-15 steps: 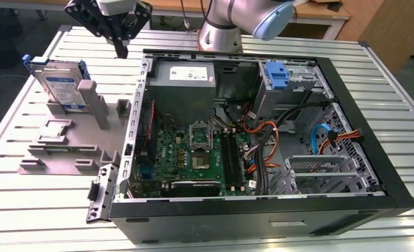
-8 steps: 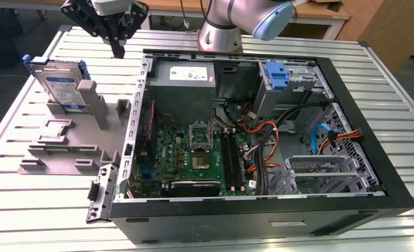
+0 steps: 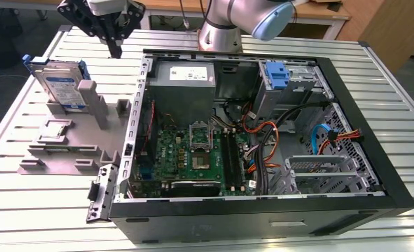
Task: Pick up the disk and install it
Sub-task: 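Reach for the disk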
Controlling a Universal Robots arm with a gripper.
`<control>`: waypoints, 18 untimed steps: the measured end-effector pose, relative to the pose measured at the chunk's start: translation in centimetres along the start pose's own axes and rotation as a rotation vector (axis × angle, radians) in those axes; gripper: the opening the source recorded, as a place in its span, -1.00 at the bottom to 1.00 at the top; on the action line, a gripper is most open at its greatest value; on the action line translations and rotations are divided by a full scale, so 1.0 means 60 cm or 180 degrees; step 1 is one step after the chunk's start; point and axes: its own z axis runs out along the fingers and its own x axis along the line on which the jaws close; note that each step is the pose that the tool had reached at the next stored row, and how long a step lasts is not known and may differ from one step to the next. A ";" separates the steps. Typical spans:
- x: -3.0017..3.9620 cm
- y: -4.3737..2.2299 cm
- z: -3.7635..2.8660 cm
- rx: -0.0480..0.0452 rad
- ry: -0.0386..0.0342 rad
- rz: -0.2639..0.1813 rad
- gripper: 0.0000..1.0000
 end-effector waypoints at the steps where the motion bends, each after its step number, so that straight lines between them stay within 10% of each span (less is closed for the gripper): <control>1: 0.001 0.000 0.000 0.0000 0.0000 0.0000 -0.80; 18: 0.028 0.001 0.002 0.0000 0.0000 0.0000 -0.80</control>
